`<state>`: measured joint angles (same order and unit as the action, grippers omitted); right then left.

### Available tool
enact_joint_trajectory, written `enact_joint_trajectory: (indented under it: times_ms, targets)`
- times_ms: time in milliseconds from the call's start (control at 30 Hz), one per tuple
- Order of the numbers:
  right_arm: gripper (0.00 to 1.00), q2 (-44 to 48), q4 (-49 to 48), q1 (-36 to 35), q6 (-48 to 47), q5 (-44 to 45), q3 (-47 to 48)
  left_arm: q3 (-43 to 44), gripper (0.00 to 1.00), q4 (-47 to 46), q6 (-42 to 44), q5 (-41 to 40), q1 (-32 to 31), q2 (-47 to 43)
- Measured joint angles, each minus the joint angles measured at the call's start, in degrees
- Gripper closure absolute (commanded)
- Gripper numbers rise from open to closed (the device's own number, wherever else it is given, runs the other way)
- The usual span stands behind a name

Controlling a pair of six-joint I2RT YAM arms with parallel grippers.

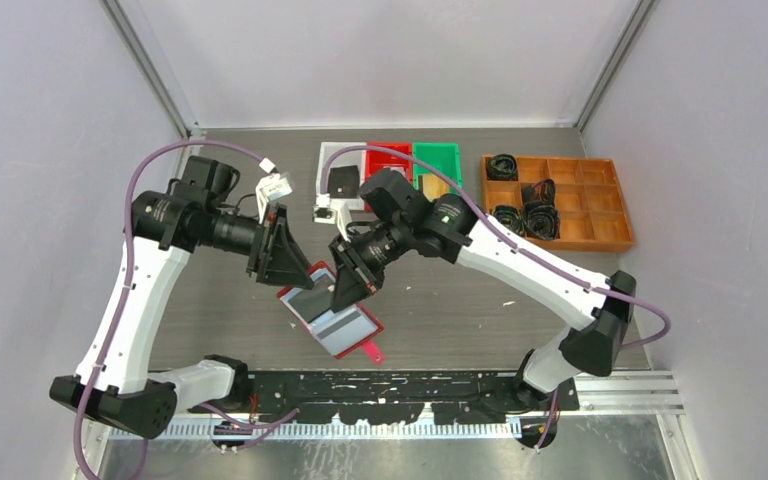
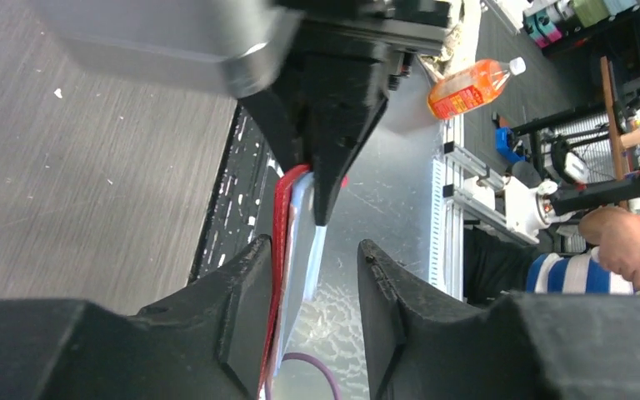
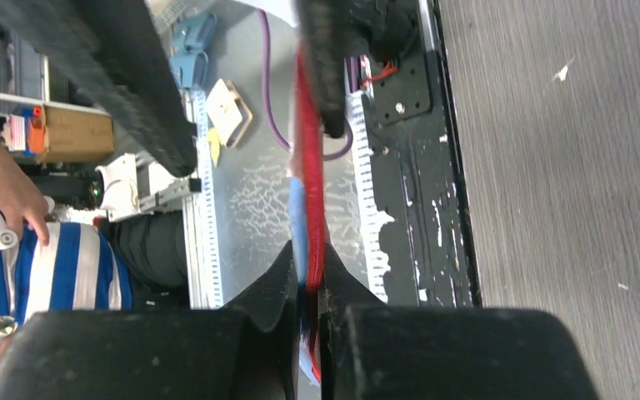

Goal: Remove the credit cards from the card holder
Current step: Remove the credit card from the card holder.

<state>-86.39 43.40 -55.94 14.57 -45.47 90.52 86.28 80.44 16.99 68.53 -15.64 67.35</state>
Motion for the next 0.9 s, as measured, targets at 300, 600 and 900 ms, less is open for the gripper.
enact_joint_trajectory:
  times_ms: [300, 600, 900]
  targets:
    - [0.99, -3.5, 8.7, -0.3, -4.9, -0.8, 8.1, -1.4, 0.68, 4.0, 5.6, 0.1, 0.0, -0.5]
    - [0.95, -5.3, 12.9, -0.2, -8.2, -0.8, 14.1, -1.6, 0.78, 8.9, 9.3, 1.1, 0.0, -0.4]
    - [0.48, -6.7, 9.8, 0.6, -5.9, -1.6, 13.8, -1.6, 1.00, 8.3, 8.5, 1.6, 0.0, 1.3]
